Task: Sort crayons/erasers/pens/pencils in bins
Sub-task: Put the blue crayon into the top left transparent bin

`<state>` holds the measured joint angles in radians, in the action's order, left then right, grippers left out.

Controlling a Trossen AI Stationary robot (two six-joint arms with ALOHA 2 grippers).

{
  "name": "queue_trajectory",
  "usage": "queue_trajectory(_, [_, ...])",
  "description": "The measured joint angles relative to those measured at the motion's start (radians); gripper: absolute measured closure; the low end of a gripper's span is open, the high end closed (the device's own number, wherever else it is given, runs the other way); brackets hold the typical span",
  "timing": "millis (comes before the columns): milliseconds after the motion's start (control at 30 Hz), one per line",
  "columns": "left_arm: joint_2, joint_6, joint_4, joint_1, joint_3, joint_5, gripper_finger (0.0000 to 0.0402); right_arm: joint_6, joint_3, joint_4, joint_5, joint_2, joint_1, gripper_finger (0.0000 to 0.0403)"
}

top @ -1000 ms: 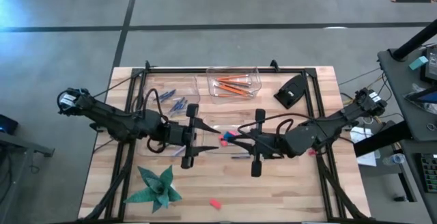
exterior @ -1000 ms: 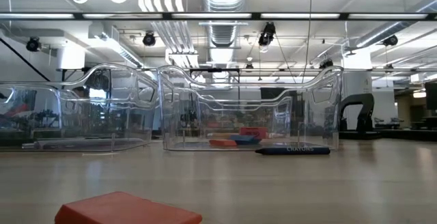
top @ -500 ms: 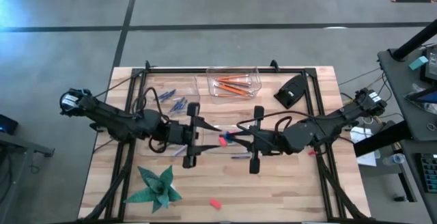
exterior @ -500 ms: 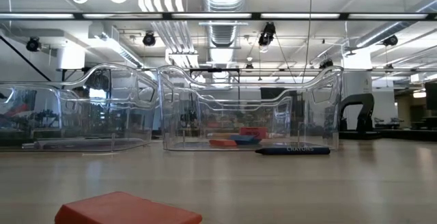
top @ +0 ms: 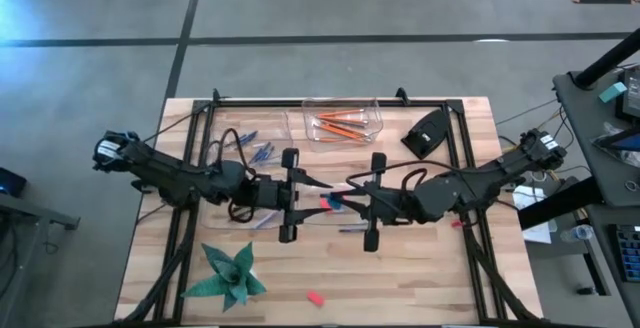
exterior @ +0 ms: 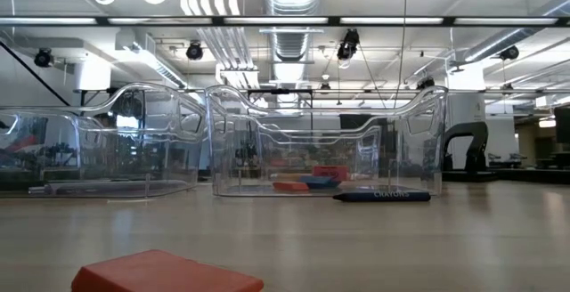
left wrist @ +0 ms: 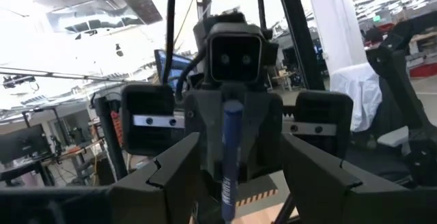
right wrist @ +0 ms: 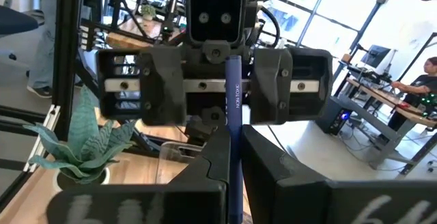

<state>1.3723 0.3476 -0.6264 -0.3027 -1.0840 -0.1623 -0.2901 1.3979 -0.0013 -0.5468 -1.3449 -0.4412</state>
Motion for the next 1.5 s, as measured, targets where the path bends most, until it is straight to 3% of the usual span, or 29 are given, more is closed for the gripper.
queue_trajectory(233, [-0.007,0.000,-0.003,0.007,-0.001,0.000,0.0240,0.001,0.000,0.000,0.000,0.000,0.002,0.0390])
queue_trajectory(567, [-0.009,-0.002,-0.003,0.031,-0.001,0.007,0.0385,-0.010,0.000,0.000,-0.009,0.000,0.004,0.0390])
queue_trajectory(833, [-0.010,0.000,0.007,0.034,-0.001,0.076,0.0388,0.034,0.000,0.000,-0.003,0.001,0.008,0.0382])
queue_trajectory(1100, [-0.013,0.000,0.027,0.035,-0.001,0.075,0.0388,0.090,0.000,-0.021,-0.059,0.007,0.009,0.0284])
queue_trajectory(1267, [-0.026,-0.002,0.104,0.040,0.000,0.044,0.0388,0.227,0.087,-0.296,-0.114,0.042,0.010,0.0228])
queue_trajectory(1367, [-0.053,-0.002,0.214,0.049,0.000,-0.007,0.0388,0.449,0.188,-0.584,-0.119,0.057,0.011,0.0211])
queue_trajectory(1500, [-0.104,-0.039,0.413,0.080,0.000,-0.162,0.0389,0.771,0.269,-0.914,-0.076,0.044,0.010,0.0209])
